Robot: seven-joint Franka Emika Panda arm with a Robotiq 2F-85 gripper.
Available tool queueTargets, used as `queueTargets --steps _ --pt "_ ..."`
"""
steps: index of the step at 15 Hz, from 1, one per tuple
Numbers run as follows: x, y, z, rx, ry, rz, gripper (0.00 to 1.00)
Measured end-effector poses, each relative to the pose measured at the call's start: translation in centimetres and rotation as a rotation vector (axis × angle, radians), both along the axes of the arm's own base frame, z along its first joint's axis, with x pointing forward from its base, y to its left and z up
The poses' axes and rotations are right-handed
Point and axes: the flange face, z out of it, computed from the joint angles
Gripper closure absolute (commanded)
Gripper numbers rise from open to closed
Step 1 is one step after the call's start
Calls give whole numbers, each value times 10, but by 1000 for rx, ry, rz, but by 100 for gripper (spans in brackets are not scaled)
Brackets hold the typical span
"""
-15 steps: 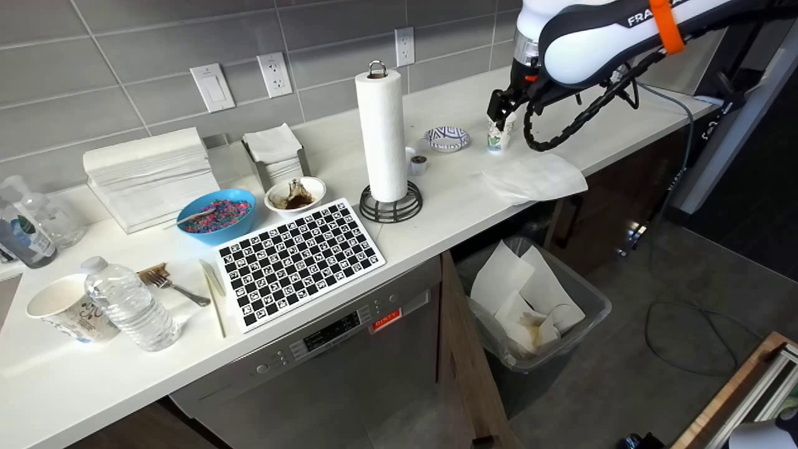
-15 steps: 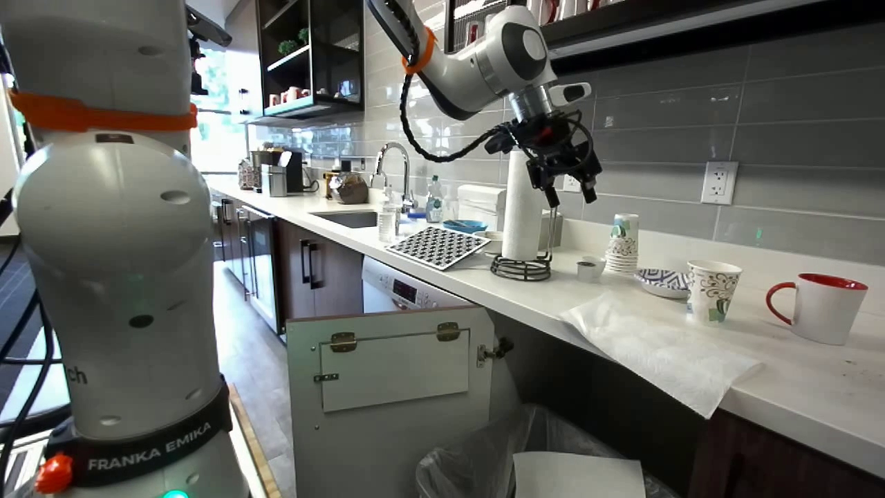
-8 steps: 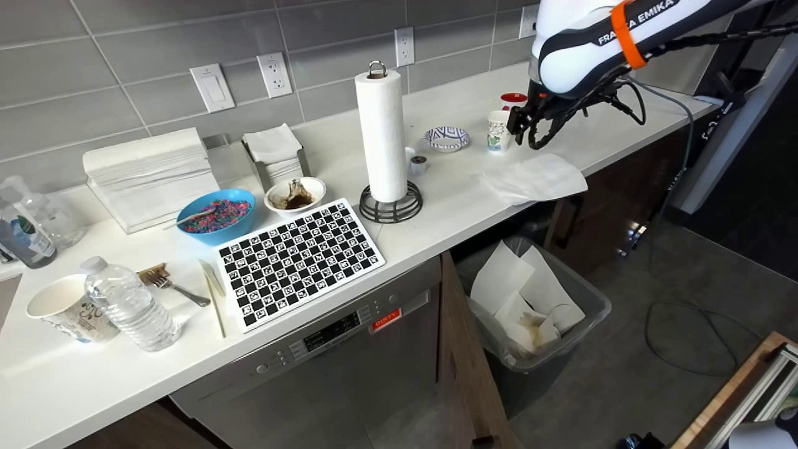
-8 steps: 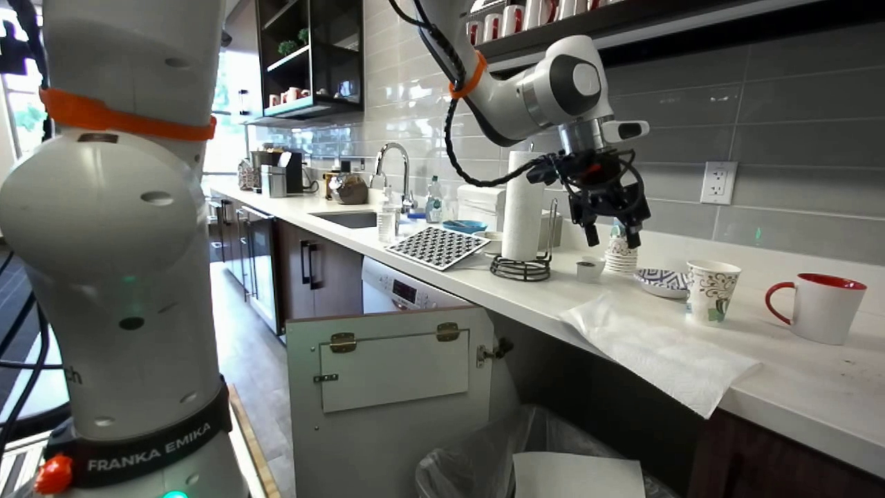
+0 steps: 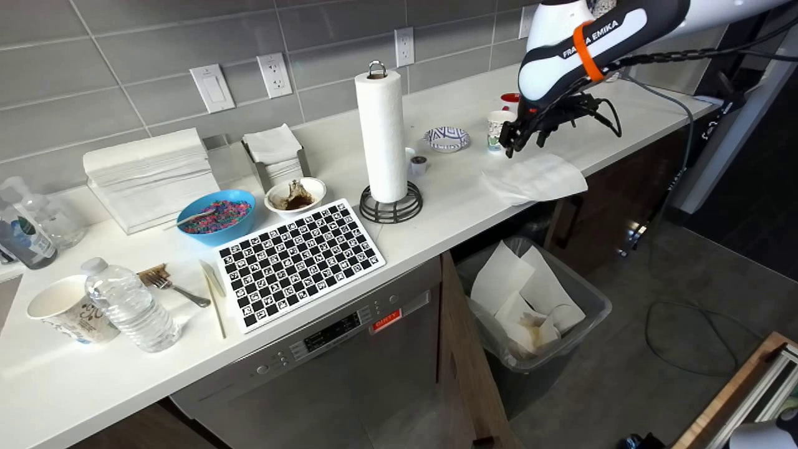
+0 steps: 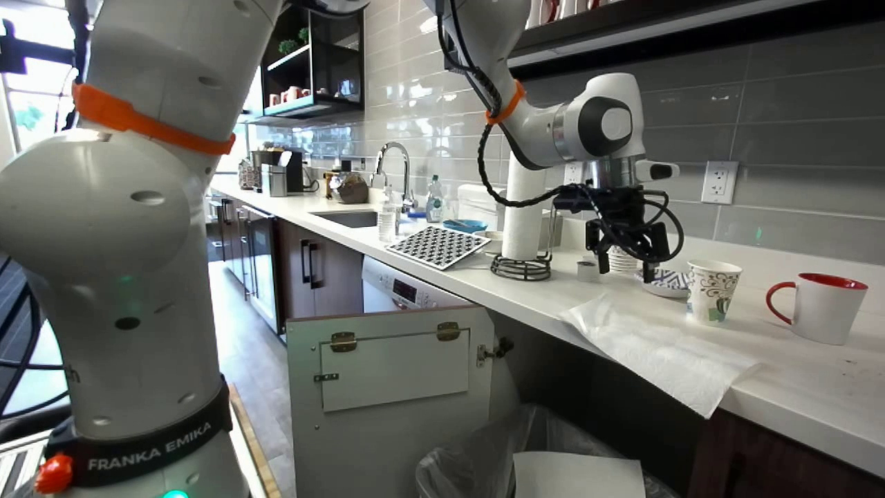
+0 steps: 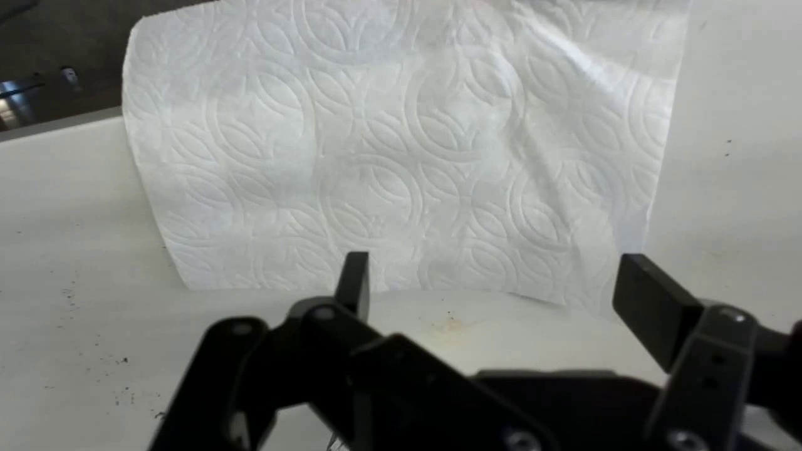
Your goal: Use the white napkin to wipe the counter.
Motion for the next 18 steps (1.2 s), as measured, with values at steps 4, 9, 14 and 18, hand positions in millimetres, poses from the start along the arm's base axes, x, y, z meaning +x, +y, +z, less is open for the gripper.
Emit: queueTargets --steps 4,9,14,18 --pt "10 -3 -32 12 37 12 0" --pt "15 -4 -58 26 65 5 2" --pt "20 -6 -70 27 76 3 9" --pt "23 -8 -81 27 87 1 35"
